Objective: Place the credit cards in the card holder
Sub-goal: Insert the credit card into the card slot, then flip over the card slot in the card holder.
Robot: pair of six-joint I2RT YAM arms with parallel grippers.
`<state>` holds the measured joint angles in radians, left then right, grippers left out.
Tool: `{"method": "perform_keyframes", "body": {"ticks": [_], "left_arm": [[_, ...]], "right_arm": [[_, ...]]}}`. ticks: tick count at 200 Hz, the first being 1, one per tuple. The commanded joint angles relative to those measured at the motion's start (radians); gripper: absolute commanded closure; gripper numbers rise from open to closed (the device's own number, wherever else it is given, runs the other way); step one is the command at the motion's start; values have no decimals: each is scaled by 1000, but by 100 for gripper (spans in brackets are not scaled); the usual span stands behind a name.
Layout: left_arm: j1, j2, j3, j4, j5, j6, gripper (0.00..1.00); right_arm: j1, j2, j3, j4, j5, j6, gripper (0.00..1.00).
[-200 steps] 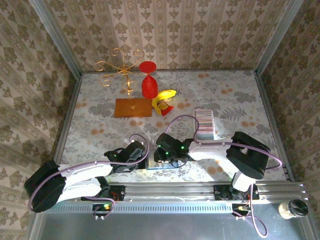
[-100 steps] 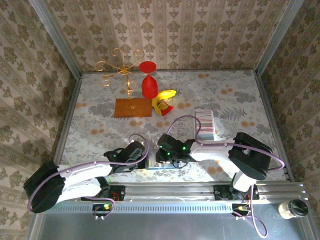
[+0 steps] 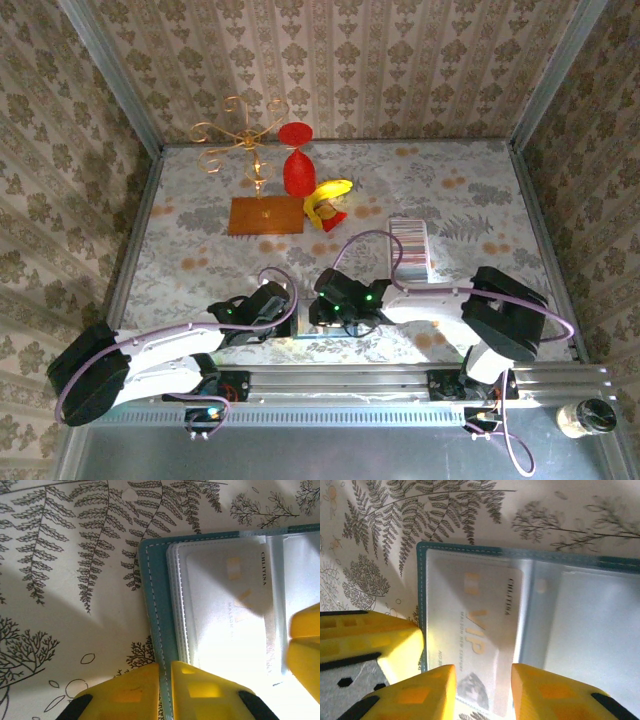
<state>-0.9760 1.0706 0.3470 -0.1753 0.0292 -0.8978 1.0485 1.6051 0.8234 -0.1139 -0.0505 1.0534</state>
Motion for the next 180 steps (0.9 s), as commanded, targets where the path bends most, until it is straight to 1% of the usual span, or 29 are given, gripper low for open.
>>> {"method": "perform_keyframes", "body": {"ticks": [1,22,42,61,122,163,180], "left_arm": [[-10,-12,-16,5,-12,-18,84],[-11,-15,-19,7,-14,-21,84],[-12,-15,-19,7,-12,-22,83],[-12,-15,-17,7,-12,-20,83],[-16,-17,-19,3,-11,-26,83],[-21,-19,-22,7,-14,-30,83],[-23,-20,-25,8,-15,-32,83]], "right_arm": [[14,-97,-35,-117,98,19,63],[19,-146,-76,-148,123,37,62],[21,-154,-103,-159,130,55,61],[25,-136,-116,-150,130,65,58],[36,-54,-87,-130,112,62,57],[38,-15,-57,-123,100,59,47],[39,-6,-49,-95,87,63,45]]}}
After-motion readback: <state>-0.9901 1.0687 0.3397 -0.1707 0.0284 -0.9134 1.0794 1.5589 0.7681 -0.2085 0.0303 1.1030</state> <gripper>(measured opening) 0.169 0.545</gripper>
